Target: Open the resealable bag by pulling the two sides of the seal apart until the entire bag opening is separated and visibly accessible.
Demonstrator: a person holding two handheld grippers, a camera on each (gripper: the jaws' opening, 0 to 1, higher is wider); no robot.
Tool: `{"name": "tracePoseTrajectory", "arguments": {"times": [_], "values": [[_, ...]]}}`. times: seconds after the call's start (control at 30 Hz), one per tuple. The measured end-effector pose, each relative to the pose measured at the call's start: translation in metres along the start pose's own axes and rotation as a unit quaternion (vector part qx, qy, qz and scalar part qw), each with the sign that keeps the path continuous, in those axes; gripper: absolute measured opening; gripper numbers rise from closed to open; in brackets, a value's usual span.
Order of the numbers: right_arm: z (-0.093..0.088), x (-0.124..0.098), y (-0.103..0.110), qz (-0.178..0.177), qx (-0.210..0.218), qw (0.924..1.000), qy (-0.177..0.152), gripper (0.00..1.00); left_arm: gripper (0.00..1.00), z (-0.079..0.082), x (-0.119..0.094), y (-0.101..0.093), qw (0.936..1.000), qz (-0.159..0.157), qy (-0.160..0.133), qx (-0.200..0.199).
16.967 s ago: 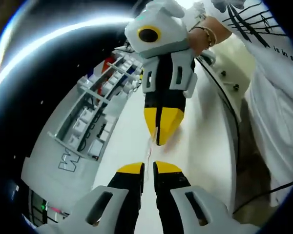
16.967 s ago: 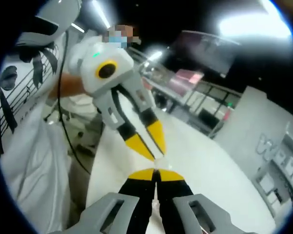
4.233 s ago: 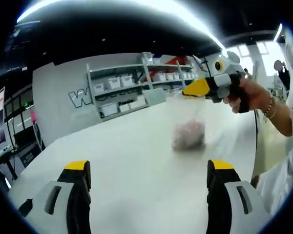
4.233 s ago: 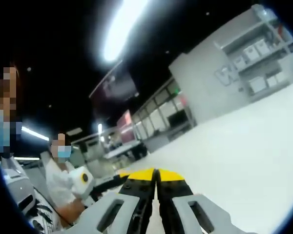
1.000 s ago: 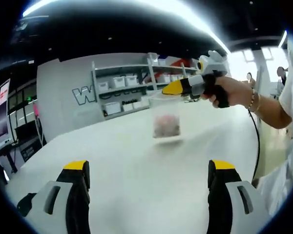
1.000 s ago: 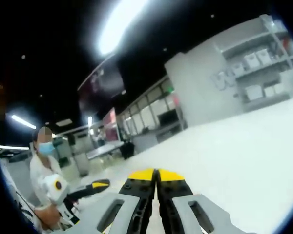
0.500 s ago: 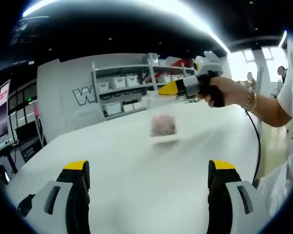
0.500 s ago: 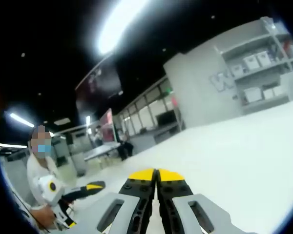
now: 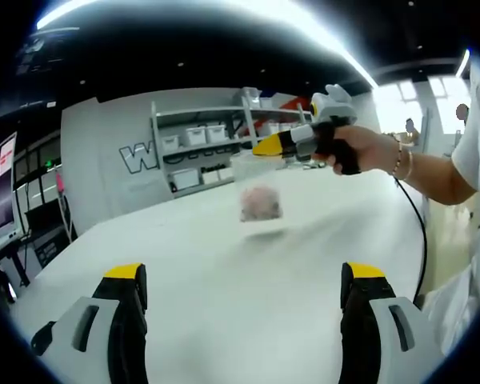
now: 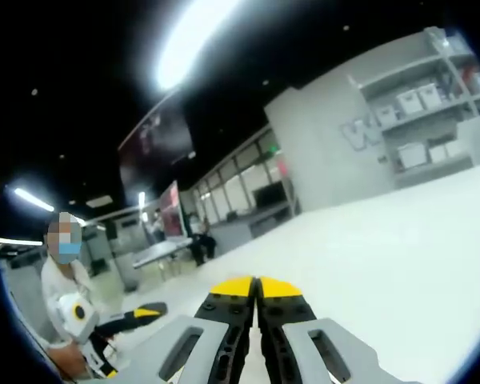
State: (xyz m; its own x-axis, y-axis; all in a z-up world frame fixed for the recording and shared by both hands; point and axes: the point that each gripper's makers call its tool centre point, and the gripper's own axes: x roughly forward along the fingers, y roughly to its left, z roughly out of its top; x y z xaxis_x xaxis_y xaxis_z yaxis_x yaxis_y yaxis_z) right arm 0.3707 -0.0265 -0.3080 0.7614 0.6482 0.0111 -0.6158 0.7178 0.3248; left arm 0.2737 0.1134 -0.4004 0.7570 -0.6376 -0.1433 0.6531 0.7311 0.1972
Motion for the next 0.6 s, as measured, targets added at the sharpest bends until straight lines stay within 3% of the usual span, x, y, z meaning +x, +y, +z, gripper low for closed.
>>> {"name": "tracePoseTrajectory", "arguments": {"times": [0.6], "values": [[0.009, 0.025, -0.018, -0.014, 0.0, 0.9999, 0.005, 0.0, 1.0, 0.004, 0.001, 0.004, 1.0, 0.001, -0.002, 0.0]]}}
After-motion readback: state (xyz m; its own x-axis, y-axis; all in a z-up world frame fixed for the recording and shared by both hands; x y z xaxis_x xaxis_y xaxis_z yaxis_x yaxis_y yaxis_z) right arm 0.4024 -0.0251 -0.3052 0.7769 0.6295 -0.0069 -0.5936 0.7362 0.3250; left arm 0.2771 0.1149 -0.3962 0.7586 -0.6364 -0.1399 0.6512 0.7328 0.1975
